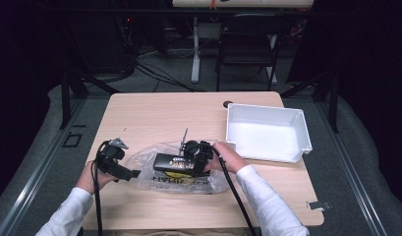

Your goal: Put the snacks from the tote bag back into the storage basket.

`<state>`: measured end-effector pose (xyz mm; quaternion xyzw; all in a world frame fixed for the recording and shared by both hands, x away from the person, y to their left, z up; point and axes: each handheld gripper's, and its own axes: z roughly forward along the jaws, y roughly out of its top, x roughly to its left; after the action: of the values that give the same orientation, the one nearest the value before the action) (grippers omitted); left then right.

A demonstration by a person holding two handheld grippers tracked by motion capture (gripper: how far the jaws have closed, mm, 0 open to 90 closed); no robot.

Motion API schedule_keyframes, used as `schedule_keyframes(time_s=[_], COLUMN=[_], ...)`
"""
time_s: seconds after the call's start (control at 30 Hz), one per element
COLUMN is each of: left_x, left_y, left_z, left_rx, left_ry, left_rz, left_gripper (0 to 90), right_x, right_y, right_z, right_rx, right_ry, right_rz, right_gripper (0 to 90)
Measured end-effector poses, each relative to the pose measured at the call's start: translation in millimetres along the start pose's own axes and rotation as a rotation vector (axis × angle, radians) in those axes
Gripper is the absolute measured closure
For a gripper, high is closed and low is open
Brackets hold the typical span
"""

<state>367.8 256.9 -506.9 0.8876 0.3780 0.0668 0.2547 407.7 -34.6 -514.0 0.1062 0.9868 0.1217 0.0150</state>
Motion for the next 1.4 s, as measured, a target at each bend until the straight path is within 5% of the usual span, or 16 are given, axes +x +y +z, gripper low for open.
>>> schedule_keyframes(time_s=[0.47,0.83,1.4], left_x=[0.2,0.9,10.1], left_y=[-1.1,-0.2,-3.5], left_z=[-2.2,-15.6,-34.9], left_rx=[-0.011,-0.074,-0.157], left_ry=[-0.009,-0.041,-0.028], left_rz=[-0.009,-0.027,-0.067], left_gripper=[0.2,0.0,0.0], right_x=[0.6,0.0,-4.1], right_y=[-5.0,-10.7,-28.4], right_z=[-37.1,-56.6,-79.8], right_rx=[-0.048,-0.056,-0.06], right_ry=[-0.014,-0.028,-0.051], right_rz=[0.017,0.026,0.053], right_gripper=[37.4,37.4,37.4])
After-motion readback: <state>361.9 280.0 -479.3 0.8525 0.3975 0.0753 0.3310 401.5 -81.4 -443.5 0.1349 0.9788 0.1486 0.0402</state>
